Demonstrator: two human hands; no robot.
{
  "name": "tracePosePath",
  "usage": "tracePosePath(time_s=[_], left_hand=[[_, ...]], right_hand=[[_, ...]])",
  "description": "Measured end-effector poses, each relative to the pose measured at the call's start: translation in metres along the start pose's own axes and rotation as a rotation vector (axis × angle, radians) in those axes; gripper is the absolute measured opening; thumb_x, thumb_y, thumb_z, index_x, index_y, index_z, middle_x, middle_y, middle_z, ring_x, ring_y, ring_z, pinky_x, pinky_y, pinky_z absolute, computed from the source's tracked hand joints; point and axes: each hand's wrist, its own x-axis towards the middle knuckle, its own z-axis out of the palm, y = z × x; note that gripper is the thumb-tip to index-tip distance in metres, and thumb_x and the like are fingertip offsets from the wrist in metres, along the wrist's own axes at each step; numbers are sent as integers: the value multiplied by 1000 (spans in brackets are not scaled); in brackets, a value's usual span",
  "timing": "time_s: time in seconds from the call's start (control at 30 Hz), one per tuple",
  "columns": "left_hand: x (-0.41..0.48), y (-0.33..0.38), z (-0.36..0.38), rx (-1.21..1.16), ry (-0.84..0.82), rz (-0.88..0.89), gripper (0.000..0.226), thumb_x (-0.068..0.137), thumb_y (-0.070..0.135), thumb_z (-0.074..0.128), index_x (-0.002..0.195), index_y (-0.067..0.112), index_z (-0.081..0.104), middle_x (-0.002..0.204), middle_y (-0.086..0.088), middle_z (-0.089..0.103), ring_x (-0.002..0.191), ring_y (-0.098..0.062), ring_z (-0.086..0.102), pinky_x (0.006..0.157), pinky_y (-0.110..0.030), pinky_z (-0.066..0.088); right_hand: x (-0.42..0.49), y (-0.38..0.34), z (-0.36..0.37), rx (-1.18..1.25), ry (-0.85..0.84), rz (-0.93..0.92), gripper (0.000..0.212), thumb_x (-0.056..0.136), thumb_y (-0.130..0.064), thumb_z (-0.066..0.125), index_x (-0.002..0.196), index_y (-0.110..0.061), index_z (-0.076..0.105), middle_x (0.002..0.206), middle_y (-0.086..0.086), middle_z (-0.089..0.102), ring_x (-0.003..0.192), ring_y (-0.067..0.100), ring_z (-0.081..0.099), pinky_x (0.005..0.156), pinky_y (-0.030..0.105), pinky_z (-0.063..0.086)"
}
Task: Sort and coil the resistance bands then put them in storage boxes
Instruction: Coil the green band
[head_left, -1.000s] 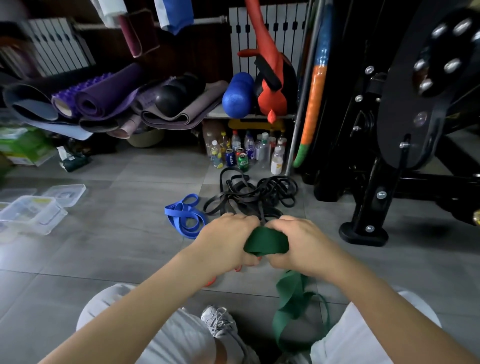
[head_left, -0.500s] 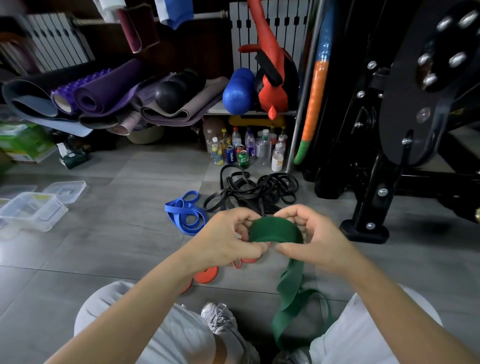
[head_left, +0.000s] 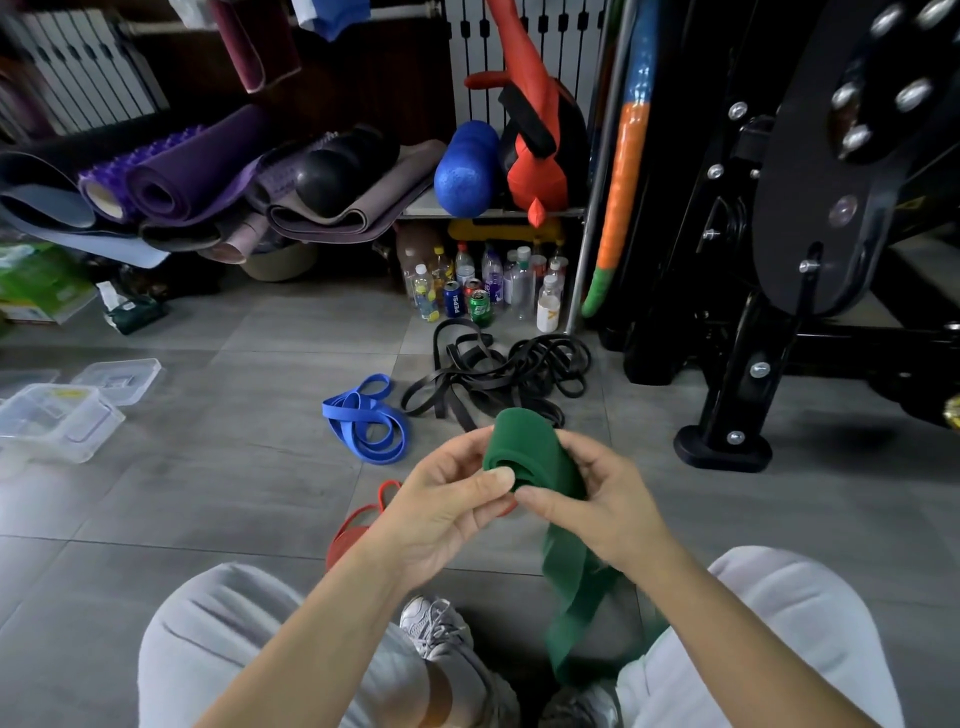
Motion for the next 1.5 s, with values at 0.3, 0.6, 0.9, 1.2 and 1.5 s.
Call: tracePosePath(time_s=[0.3, 0.6, 0.9, 1.2, 1.5], left_hand=[[13, 51, 26, 1947, -104, 205, 59, 67, 46, 74, 117, 27, 49, 111, 7, 56, 103, -14, 53, 82, -30, 44], [19, 45, 20, 1331, -28, 80, 35, 53, 37, 78, 81, 44, 57, 79, 9, 67, 69, -17, 69, 62, -39, 58], [10, 17, 8, 759, -2, -27, 43, 58, 9, 86, 96, 17, 68, 97, -19, 70, 95, -41, 65, 87, -64, 46], [14, 30, 20, 1409, -123, -22, 83, 58, 42, 85, 129, 30, 44, 114, 15, 55, 103, -3, 52, 89, -19, 43], [15, 14, 12, 1257, 72, 72, 37, 62, 23, 79, 93, 33, 61, 79, 7, 65, 75, -13, 62, 67, -28, 51]], right_hand=[[24, -20, -13, -830, -176, 23, 44, 62, -34, 82, 100, -17, 67, 91, -2, 62, 83, 13, 56, 73, 28, 45], [9, -16, -30, -599, -149, 161, 70, 57, -51, 77, 118, -44, 45, 102, -18, 59, 95, -3, 57, 84, 24, 48], [-6, 0, -26, -156, -22, 226, 48, 59, -19, 84, 100, -19, 60, 91, 2, 73, 82, 11, 68, 73, 20, 52], [11, -10, -25, -336, -159, 250, 42, 54, -33, 90, 83, -27, 59, 79, 0, 72, 69, 15, 68, 67, 36, 56], [16, -20, -26, -467, -130, 189, 47, 44, -56, 78, 86, -39, 61, 83, -15, 70, 76, 4, 66, 73, 31, 57]])
